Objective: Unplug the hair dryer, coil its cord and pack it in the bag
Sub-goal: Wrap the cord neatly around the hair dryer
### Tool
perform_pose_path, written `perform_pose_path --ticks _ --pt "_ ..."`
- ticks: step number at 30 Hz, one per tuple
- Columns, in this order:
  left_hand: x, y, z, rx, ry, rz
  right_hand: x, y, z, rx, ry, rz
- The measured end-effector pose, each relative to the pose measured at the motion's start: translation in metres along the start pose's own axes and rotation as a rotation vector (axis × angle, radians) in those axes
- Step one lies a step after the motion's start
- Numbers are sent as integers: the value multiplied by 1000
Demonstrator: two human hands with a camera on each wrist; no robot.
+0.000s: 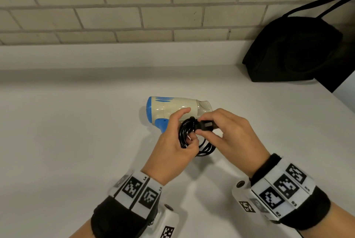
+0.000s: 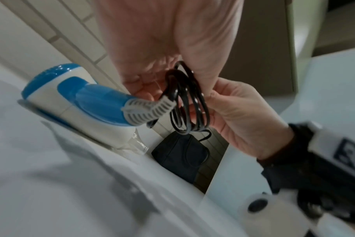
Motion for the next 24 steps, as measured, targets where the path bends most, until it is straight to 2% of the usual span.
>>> perform_pose_path --ticks 4,10,14,16,20,22,24 --pt "2 0 -1 86 76 -112 -3 0 -5 78 15 -33" --pt "-9 -2 -3 204 342 -290 -14 -3 -10 125 79 -42" --pt "-21 -2 -2 206 366 -351 -11 -5 -6 133 63 -59" --pt "-23 0 -2 146 352 -308 -8 -7 -4 113 61 -42" --pt "-23 2 -5 -63 306 49 -5 -8 0 -12 59 -2" --pt "-25 7 -8 -116 275 215 -3 -6 3 -66 51 14" --pt "-23 12 -10 -160 228 288 -1 -3 6 -95 45 18"
Point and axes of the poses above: each hand's wrist, its own z-axis away from the middle knuckle, its own x-axis out of the palm, y = z × x, the point moved 2 cm from there along -z, towards the middle knuckle, and after that the axes turned 1 degree about -x, right-handed, at the moved point
